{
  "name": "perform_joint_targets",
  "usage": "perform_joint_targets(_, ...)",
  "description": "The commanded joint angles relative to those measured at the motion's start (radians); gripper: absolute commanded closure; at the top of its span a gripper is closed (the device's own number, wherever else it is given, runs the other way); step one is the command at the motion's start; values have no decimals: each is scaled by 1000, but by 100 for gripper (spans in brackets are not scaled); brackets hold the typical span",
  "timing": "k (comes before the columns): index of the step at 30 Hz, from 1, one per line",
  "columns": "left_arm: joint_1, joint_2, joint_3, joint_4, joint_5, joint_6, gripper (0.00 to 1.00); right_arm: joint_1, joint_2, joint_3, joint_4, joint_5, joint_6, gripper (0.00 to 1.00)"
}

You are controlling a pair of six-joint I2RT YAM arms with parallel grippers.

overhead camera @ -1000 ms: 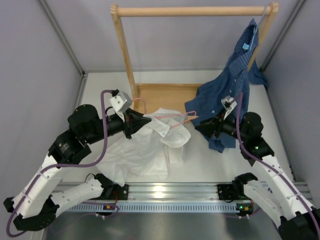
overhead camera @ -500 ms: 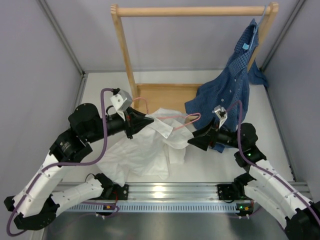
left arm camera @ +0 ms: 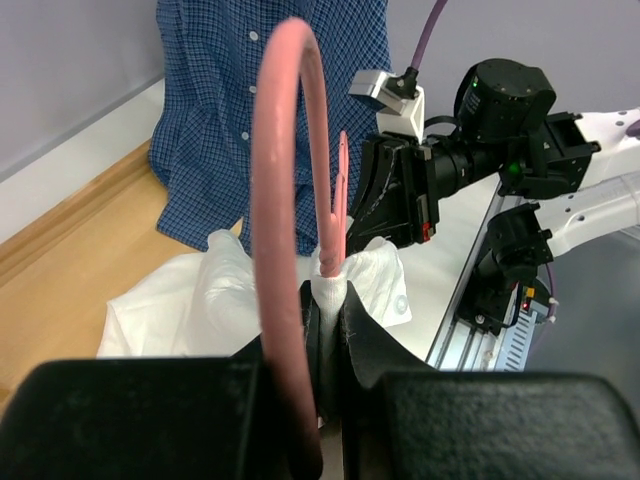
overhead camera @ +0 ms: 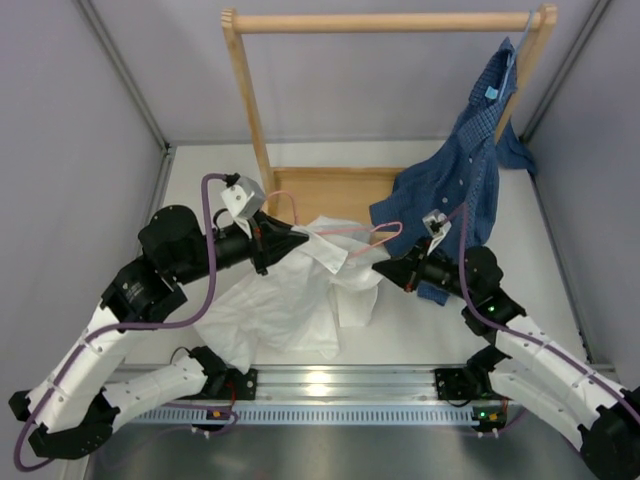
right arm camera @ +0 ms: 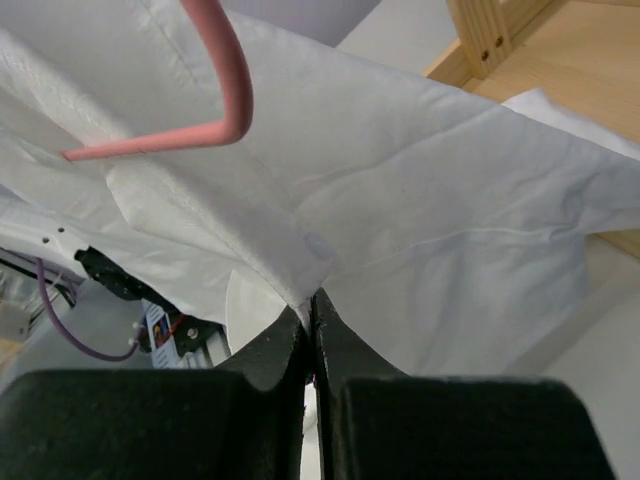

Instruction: Place the shirt on the hanger

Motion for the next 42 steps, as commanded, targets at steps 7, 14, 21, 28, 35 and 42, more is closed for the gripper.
perform_joint_targets(7,5,-91,-8,-2,19,95,100,-123,26,278,-459,215,-195,100)
perform_joint_targets(14,5,-149,-47,-42,-7,161,100,-240,120,544,-683,165,-269,100)
perform_joint_targets(21,5,-93,-31,-49,-244,118,100,-232,117,625,-697,-21,-262,100)
perform_joint_targets(28,5,-10,2,-28,-151,46,100,-173,55,507,-367,-248,-117,100)
perform_joint_targets(35,5,62,12,197,-286,-101,100,175,138,553,-268,-126,-128,100)
perform_joint_targets(42,37,237,113,257,-97,-124,100,393,201,372,-179,230,-124,100)
